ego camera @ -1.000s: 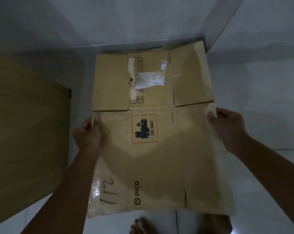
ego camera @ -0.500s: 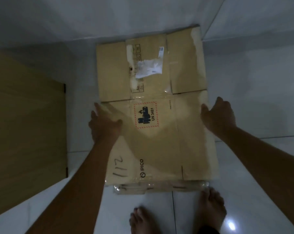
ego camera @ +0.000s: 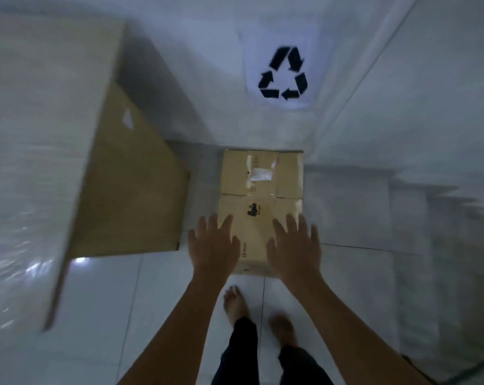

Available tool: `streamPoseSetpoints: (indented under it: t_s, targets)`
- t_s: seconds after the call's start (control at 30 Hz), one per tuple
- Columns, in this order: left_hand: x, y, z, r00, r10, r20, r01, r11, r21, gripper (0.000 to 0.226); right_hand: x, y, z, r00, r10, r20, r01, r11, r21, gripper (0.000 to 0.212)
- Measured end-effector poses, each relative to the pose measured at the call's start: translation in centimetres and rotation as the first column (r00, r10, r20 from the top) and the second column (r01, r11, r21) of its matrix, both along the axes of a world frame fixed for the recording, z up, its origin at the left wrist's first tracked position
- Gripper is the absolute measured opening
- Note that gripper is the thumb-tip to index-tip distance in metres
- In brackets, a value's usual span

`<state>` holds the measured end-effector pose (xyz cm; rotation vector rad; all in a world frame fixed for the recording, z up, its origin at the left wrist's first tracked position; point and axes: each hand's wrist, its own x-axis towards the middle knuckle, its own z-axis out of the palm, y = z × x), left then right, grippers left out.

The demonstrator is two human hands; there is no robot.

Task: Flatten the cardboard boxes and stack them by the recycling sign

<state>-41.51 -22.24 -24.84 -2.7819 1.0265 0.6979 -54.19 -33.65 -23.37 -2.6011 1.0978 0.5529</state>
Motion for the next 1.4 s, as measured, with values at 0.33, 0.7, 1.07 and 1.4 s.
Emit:
streamPoseSetpoints:
  t_s: [0.33, 0.7, 1.07, 1.4]
  targets:
    - [-3.8, 16.5, 22.0, 0.870, 0.446, 0.209, -0.400, 0.887, -0.229, 0.052, 3.6, 14.3, 19.6, 0.873, 0.381, 0.305, -0.382, 0.922, -0.058, 0.045]
    - [10.3, 39.1, 31.5, 0.588, 0.690, 0.423, -0.555, 0.724, -0.410, 0.058, 22.5, 35.1, 31.6, 0.575, 0.687, 0.443, -0.644, 0.715, -0.273, 0.054]
    - [30.8, 65.9, 36.8, 0.479, 0.759, 0.442, -0.594, 0.650, -0.473, 0.050, 44.1, 59.0, 37.0, 0.510, 0.693, 0.509, -0.690, 0.683, -0.239, 0.054]
    - [53.8, 79.9, 37.5, 0.475, 0.746, 0.467, -0.567, 0.665, -0.486, 0.057, 67.3, 73.2, 36.4, 0.505, 0.683, 0.528, -0.686, 0.689, -0.234, 0.054]
